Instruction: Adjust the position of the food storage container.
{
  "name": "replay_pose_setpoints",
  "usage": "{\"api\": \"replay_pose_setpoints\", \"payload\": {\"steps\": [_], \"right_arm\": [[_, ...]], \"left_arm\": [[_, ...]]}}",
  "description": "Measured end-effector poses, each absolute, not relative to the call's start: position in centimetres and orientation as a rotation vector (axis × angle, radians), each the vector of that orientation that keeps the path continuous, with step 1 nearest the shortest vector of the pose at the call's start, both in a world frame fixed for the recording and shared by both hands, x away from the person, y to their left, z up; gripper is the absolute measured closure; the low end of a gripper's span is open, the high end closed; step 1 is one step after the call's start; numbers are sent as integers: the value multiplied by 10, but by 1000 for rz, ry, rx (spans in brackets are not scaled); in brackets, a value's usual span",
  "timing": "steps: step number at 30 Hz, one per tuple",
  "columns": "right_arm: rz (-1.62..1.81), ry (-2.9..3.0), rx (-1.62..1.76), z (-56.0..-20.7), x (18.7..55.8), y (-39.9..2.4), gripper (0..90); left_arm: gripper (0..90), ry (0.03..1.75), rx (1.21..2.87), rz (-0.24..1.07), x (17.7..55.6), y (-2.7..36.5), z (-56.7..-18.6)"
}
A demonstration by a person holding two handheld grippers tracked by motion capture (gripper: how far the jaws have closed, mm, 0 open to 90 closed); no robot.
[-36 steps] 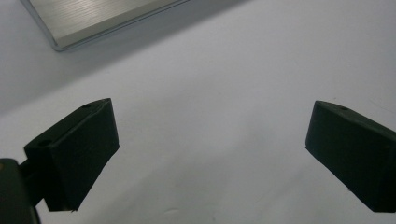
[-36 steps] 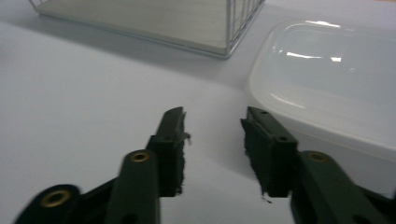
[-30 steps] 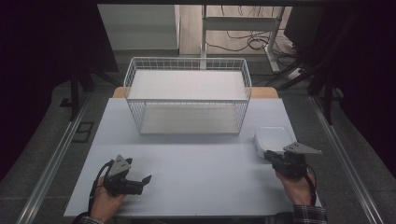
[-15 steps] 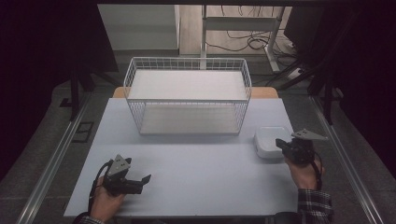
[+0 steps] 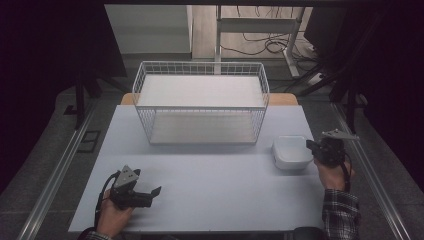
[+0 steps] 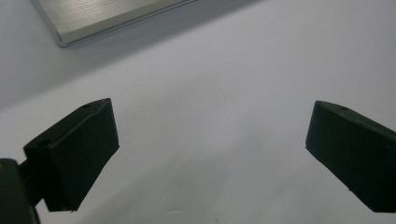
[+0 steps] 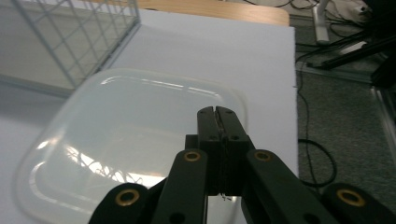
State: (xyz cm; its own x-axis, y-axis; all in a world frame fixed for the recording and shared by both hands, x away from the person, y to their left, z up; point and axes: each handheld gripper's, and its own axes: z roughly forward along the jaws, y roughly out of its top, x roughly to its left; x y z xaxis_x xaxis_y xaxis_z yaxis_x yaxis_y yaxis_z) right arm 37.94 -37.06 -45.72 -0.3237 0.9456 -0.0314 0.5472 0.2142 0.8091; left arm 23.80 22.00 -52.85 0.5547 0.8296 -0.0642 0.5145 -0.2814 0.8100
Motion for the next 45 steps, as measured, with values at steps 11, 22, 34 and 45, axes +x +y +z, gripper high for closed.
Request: {"api": "replay_pose_setpoints", "payload": {"steps": [11, 22, 34, 45], "right_arm": [[895, 1915, 1425, -465, 396, -387, 892], [919, 1944, 1448, -475, 402, -393, 892], [942, 2001, 1418, -475, 398, -379, 892], [962, 2077, 1351, -476, 392, -356, 891]], "left_arm": [[21, 1080, 1940, 457, 239, 221, -530], [22, 1070, 1938, 451, 240, 219, -529], [22, 1069, 1944, 448, 240, 219, -530], [23, 1068, 1946, 448, 240, 218, -530]]}}
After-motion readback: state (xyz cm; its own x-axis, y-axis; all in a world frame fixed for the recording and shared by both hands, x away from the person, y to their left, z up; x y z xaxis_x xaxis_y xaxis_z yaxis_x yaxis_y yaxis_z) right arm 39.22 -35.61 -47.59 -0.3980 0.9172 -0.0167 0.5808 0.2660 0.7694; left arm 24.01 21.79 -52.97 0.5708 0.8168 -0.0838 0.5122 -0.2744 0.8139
